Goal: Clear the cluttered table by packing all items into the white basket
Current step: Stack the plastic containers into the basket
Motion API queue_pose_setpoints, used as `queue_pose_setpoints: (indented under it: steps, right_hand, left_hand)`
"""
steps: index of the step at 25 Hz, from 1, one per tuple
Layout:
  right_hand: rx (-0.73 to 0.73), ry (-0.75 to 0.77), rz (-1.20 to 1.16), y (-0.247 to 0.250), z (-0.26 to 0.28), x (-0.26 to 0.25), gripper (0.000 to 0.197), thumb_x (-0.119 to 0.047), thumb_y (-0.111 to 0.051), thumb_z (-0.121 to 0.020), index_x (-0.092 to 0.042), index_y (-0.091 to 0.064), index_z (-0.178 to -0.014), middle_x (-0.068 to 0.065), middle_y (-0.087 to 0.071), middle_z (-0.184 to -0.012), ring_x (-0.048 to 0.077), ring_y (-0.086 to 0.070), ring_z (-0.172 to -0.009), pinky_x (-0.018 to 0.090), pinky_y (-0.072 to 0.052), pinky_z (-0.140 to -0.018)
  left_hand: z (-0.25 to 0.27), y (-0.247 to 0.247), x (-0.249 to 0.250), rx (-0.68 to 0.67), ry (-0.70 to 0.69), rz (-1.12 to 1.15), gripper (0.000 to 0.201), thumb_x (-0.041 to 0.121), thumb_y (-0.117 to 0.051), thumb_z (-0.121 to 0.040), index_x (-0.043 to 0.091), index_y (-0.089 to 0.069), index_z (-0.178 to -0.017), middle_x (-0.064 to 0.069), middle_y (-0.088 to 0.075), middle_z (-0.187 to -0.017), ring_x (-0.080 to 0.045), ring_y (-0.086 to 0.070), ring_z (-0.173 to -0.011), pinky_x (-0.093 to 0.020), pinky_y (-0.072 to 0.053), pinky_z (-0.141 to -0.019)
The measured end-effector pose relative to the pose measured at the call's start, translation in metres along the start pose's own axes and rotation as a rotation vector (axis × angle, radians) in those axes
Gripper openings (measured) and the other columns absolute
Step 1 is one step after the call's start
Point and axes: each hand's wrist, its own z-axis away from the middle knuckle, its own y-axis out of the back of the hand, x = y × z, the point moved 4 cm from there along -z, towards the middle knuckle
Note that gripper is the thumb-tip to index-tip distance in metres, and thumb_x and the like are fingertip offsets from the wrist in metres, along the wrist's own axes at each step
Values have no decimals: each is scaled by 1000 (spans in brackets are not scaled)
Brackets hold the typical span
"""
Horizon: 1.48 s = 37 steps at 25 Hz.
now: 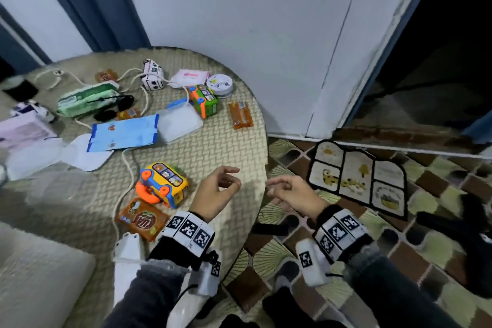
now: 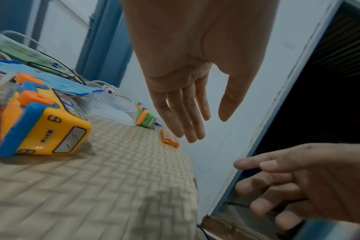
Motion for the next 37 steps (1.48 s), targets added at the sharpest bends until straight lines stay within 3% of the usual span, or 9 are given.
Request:
queue_pose_setpoints:
  steps: [5, 8, 13, 22, 25, 29, 32, 35, 37]
  right_hand:
    - [-129, 78, 25, 9, -63, -43, 16, -6, -55, -93, -19, -64, -95, 11, -67, -92, 17, -60, -68, 27, -45, -56]
    - [-205, 106, 48, -5, -95, -65, 16, -7, -52, -96, -16, -65, -101, 11, -68, -96, 15, -62, -69, 27, -48, -60]
    - [-266, 143, 48, -40, -155, -107, 20, -6, -51, -95, -8, -63, -112, 17, -65, -100, 19, -60, -68, 32, -51, -62]
    - [-221, 132, 45, -85, -235, -148, 30, -4, -53, -92, -9, -57, -122, 2, -55, -84, 17, -54, -71, 30, -47, -59]
    - [-214, 152, 83, -94, -256, -155, 36, -4, -56, -91, -9, -53, -127, 8, -58, -111, 21, -56, -87, 33, -47, -71]
    - [-233, 261, 246, -106, -292, -167, 50, -6, -58, -90, -8, -44, -138, 10, -43, -140, 24, -41, -131, 39, -39, -105]
    - [-236, 327, 411, -112, -311, -174, 59, -9, -59, -90, -6, -35, -144, 12, -38, -147, 26, -35, -136, 36, -32, -109]
    - [-303, 350, 475, -121, -321, -173, 66, -11, -59, -92, -3, -24, -148, 14, -30, -152, 26, -29, -140, 34, -27, -111]
    - [-329, 353, 495, -125, -324, -172, 69, -12, -59, -92, -2, -20, -149, 13, -26, -154, 26, -26, -142, 35, -25, -113]
  left_hand:
    - [-27, 20, -2, 272, 81, 27, 21, 9, -61, -90, 15, -60, -110, -1, -68, -92, -9, -63, -88, -9, -45, -69]
    - [-37, 43, -9, 408, 122, 104, 22, 4, -60, -90, 13, -59, -109, 1, -66, -90, -5, -61, -84, -11, -44, -65]
    - [-66, 96, -24, 598, 173, 139, 27, 6, -59, -91, 9, -58, -117, -2, -64, -101, -12, -59, -92, -22, -49, -79]
    - [-128, 145, -64, 685, 327, 185, 38, 5, -60, -89, 6, -53, -127, -4, -58, -112, -17, -55, -99, -27, -43, -81]
    - [-144, 152, -76, 694, 372, 231, 40, 4, -61, -88, 5, -52, -127, -11, -58, -120, -24, -58, -102, -30, -45, -81]
    - [-163, 158, -95, 684, 466, 247, 43, 4, -61, -88, 4, -50, -130, -14, -56, -126, -23, -56, -102, -28, -44, -82]
    - [-171, 157, -104, 646, 487, 234, 53, 11, -65, -86, 5, -45, -134, -11, -53, -132, -20, -52, -110, -29, -42, -91]
    - [-178, 151, -113, 617, 488, 249, 84, 43, -66, -65, 11, -41, -139, -5, -49, -138, -21, -47, -125, -38, -39, -105]
    - [-182, 147, -116, 626, 501, 320, 79, 33, -71, -72, 11, -39, -141, -7, -46, -142, -25, -46, -129, -42, -40, -106]
